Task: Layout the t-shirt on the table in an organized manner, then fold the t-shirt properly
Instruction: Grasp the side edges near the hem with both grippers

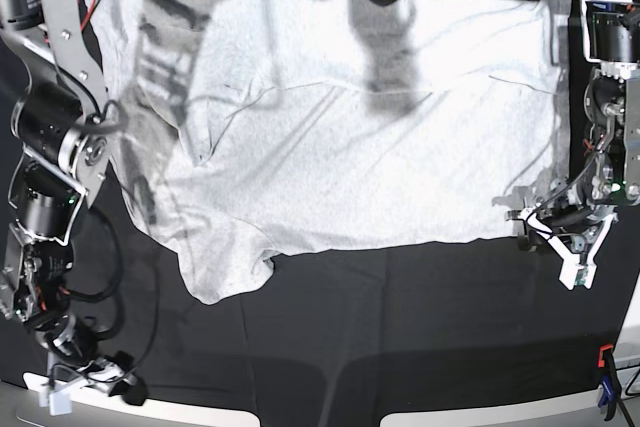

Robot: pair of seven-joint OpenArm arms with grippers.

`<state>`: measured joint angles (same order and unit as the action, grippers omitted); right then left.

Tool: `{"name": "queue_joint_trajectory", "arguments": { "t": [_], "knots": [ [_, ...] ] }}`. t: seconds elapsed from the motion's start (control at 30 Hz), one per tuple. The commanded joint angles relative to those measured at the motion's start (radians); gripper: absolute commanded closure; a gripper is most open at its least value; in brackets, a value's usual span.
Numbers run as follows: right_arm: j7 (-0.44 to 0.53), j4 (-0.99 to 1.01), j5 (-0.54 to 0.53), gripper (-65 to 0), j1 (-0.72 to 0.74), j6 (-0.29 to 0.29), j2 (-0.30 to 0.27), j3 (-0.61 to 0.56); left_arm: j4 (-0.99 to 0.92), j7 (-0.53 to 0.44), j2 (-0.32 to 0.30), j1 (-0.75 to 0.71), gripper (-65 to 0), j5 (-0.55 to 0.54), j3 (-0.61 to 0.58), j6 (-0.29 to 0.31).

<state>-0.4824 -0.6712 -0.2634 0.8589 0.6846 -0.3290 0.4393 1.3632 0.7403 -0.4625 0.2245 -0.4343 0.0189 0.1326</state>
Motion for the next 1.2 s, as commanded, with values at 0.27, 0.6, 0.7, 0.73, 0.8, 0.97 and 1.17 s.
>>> {"name": "queue_joint_trajectory", "arguments": {
  "t": [0.27, 0.6, 0.7, 0.73, 0.8, 0.97, 1.17],
  "knots": [
    [0.055, -0.077, 0.212, -26.0, 0.018, -0.240, -0.014, 0.002, 0.016, -0.016, -0.014, 0.024, -25.2, -0.005, 0.006, 0.000],
    [0.002, -0.075, 0.170, -26.0, -0.087, -0.239, -0.011, -0.312, 0.016, -0.019, -0.014, 0.024, -25.2, -0.005, 0.006, 0.000],
    [-0.014, -0.075, 0.128, -26.0, -0.092, -0.239, -0.011, -0.383, 0.016, -0.020, -0.014, 0.024, -25.2, -0.005, 0.006, 0.000],
    [-0.018, -0.075, 0.108, -26.0, -0.092, -0.239, -0.011, -0.397, 0.016, -0.019, -0.014, 0.024, -25.2, -0.005, 0.006, 0.000],
    [-0.021, -0.075, 0.055, -26.0, -0.092, -0.240, -0.010, -0.413, 0.016, -0.019, -0.014, 0.024, -25.2, -0.005, 0.006, 0.000],
    [-0.061, -0.075, -0.026, -26.0, -0.092, -0.239, 0.011, -0.413, 0.016, -0.019, -0.014, 0.022, -25.2, -0.005, 0.006, 0.000],
    [-0.091, -0.075, 0.089, -26.0, -0.105, -0.254, 0.064, -0.413, 0.016, -0.011, -0.014, 0.019, -25.2, -0.005, 0.006, 0.000]
  ]
}}
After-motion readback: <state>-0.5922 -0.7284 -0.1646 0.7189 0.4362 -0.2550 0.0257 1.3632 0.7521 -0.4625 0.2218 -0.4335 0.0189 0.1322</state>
